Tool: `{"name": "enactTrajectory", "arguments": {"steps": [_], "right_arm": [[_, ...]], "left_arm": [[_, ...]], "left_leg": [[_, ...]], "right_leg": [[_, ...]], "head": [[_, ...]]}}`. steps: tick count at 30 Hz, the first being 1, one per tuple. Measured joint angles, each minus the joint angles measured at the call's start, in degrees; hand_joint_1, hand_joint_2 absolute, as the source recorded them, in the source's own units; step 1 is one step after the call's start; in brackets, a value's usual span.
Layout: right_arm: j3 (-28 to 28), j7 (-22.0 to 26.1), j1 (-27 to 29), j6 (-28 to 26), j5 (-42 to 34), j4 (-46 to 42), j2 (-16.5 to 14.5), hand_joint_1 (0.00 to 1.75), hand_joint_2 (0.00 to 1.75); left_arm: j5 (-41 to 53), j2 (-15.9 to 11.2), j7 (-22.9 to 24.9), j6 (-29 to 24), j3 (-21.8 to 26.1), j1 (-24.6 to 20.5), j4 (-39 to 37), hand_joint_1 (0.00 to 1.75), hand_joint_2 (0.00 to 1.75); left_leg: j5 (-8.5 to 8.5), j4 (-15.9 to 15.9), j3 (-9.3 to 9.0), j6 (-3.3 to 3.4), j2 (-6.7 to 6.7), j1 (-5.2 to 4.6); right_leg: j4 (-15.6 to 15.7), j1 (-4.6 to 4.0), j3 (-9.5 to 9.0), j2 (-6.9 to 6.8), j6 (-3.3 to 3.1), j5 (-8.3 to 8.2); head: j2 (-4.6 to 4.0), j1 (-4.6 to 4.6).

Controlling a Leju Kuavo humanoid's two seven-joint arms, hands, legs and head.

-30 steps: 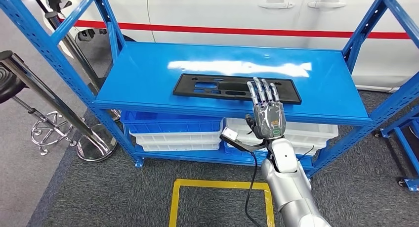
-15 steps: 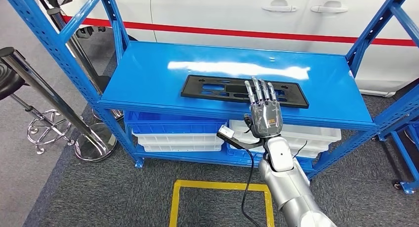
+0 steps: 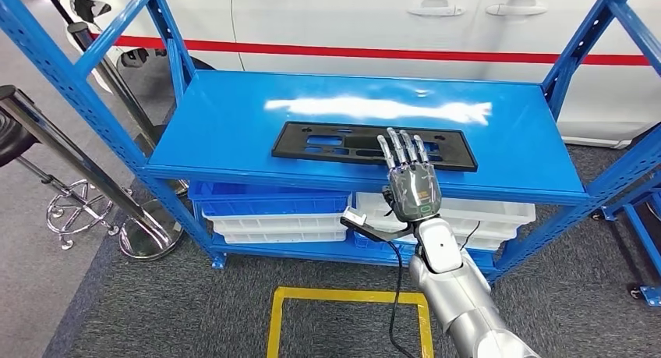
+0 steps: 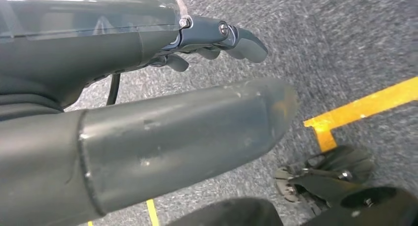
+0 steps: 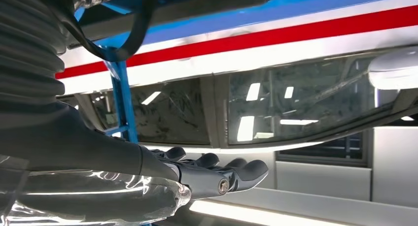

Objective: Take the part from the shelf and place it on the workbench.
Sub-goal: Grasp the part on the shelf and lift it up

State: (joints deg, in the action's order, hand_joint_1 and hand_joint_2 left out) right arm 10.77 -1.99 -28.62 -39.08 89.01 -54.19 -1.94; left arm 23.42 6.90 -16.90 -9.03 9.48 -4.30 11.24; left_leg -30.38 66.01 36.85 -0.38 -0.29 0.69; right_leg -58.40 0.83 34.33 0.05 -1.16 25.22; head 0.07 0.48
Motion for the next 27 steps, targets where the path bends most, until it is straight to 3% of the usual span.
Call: {"name": "enactTrajectory", "arguments": {"steps": [2, 3, 4, 7, 9, 12, 14, 16, 17, 18, 19, 20, 21, 23, 24, 27], "right_arm": [[0.09, 0.08, 0.04, 0.01, 0.0, 0.15, 0.01, 0.0, 1.75], [0.14, 0.08, 0.08, 0.01, 0.01, 0.25, 0.03, 0.0, 1.75], [0.23, -0.04, 0.1, 0.01, 0.01, 0.37, 0.05, 0.0, 1.75], [0.93, -0.95, -0.04, 0.01, 0.02, 0.72, 0.24, 0.0, 1.75], [1.65, -1.75, -0.2, 0.01, 0.02, 0.99, 0.4, 0.0, 1.75], [2.55, -2.52, -0.29, 0.01, 0.02, 1.33, 0.6, 0.0, 1.75], [2.84, -2.64, -0.37, 0.0, 0.02, 1.41, 0.86, 0.0, 1.75], [3.11, -2.78, -0.3, 0.0, 0.02, 1.59, 1.19, 0.0, 1.75], [3.39, -3.05, -0.21, 0.0, 0.02, 1.77, 1.35, 0.0, 1.75], [3.83, -3.51, -0.15, 0.0, 0.02, 2.0, 1.53, 0.0, 1.75], [4.41, -4.09, -0.18, 0.01, 0.02, 2.25, 1.68, 0.0, 1.75], [5.1, -4.67, -0.33, 0.01, 0.02, 2.51, 1.85, 0.0, 1.75], [5.86, -5.18, -0.58, 0.01, 0.02, 2.77, 2.02, 0.0, 1.75], [7.73, -5.98, -1.27, 0.0, 0.02, 3.34, 2.28, 0.0, 1.75], [8.72, -6.27, -1.54, 0.0, 0.03, 3.6, 2.34, 0.0, 1.75], [11.42, -7.08, -2.03, 0.0, 0.04, 4.25, 2.38, 0.0, 1.75]], "left_arm": [[0.02, -0.01, -0.05, 0.04, 0.03, 0.11, 0.0, 0.0, 0.0], [0.02, -0.01, -0.06, 0.06, 0.05, 0.19, 0.0, 0.0, 0.0], [0.03, -0.02, -0.07, 0.08, 0.09, 0.26, -0.01, 0.0, 0.0], [0.09, -0.04, -0.18, 0.13, 0.38, 0.21, -0.01, 0.0, 0.0], [0.17, -0.04, -0.25, 0.15, 0.58, 0.1, 0.0, 0.0, 0.0], [-0.12, 0.02, -0.68, 0.39, 0.91, 0.12, 0.01, 0.0, 0.0], [-0.55, 0.07, -1.08, 0.57, 1.2, 0.1, 0.01, 0.0, 0.0], [-0.77, 0.09, -1.36, 0.74, 1.55, 0.06, 0.0, 0.0, 0.0], [-0.78, 0.1, -1.44, 0.84, 1.75, 0.08, 0.0, 0.0, 0.0], [-0.74, 0.12, -1.51, 0.91, 1.93, 0.12, -0.01, 0.0, 0.0], [-0.67, 0.14, -1.57, 0.96, 2.1, 0.15, -0.01, 0.0, 0.0], [-0.54, 0.15, -1.69, 1.02, 2.21, 0.17, -0.01, 0.0, 0.0], [-0.36, 0.17, -1.85, 1.07, 2.27, 0.16, -0.01, 0.0, 0.0], [0.04, 0.19, -2.19, 1.19, 2.32, 0.07, 0.0, 0.0, 0.0], [0.21, 0.2, -2.26, 1.22, 2.33, 0.02, 0.01, 0.0, 0.0], [0.51, 0.23, -2.3, 1.24, 2.36, -0.1, 0.02, 0.0, 0.0]], "left_leg": [[-2.65, 7.16, 3.72, -0.34, 0.01, 0.1], [-2.52, 8.53, 4.59, -0.37, 0.01, 0.1], [-1.24, 7.61, 4.34, -0.31, 0.01, 0.1], [4.45, -3.71, -0.82, 0.42, 0.03, -0.05], [5.33, -7.68, -2.69, 1.03, -0.01, -0.31], [5.54, -8.34, -3.1, 1.98, -0.06, -0.24], [5.83, -8.97, -3.48, 2.73, 0.02, 0.01], [5.78, -9.04, -3.5, 3.16, 0.07, -0.08], [5.73, -8.99, -3.48, 3.25, 0.06, -0.15], [5.67, -8.94, -3.48, 3.28, 0.04, -0.2], [5.6, -8.85, -3.51, 3.26, 0.01, -0.22], [5.49, -8.71, -3.55, 3.18, -0.04, -0.23], [5.33, -8.52, -3.61, 3.03, -0.08, -0.23], [4.96, -8.05, -3.48, 2.53, -0.1, -0.43], [4.83, -7.91, -3.4, 2.24, -0.1, -0.51], [4.6, -7.8, -3.39, 1.3, -0.05, -0.44]], "right_leg": [[-0.09, -0.07, -0.02, -0.04, -0.2, 0.16], [-0.15, -0.09, -0.06, -0.03, -0.22, 0.26], [-0.2, -0.1, -0.17, -0.01, -0.17, 0.37], [-0.27, -0.19, -0.68, 0.06, 0.26, 0.79], [-0.24, -0.34, -0.77, 0.08, 0.81, 0.9], [-0.16, -0.44, -0.95, 0.05, 1.82, 1.09], [-3.07, -0.41, 0.22, 0.01, 2.27, 3.06], [-10.1, -0.24, 3.63, 0.01, 2.5, 6.59], [-13.52, -0.18, 5.43, 0.01, 2.61, 7.8], [-15.44, -0.13, 6.55, 0.0, 2.68, 7.98], [-15.23, -0.1, 6.65, 0.0, 2.69, 7.02], [-12.83, -0.08, 5.65, -0.01, 2.61, 5.12], [-8.95, -0.08, 3.88, -0.02, 2.41, 2.89], [-2.45, -0.3, 0.94, 0.0, 1.9, 0.42], [-0.95, -0.43, 0.31, 0.03, 1.65, 0.16], [-0.42, -0.48, 0.18, 0.13, 0.86, 0.21]], "head": [[0.0, 0.0], [0.0, 0.0], [0.0, 0.0], [0.0, 0.01], [0.0, 0.01], [0.0, 0.02], [0.0, 0.03], [0.0, 0.03], [0.0, 0.03], [0.0, 0.03], [0.0, 0.03], [0.0, 0.03], [0.0, 0.03], [0.0, 0.02], [0.0, 0.02], [0.0, 0.02]]}}
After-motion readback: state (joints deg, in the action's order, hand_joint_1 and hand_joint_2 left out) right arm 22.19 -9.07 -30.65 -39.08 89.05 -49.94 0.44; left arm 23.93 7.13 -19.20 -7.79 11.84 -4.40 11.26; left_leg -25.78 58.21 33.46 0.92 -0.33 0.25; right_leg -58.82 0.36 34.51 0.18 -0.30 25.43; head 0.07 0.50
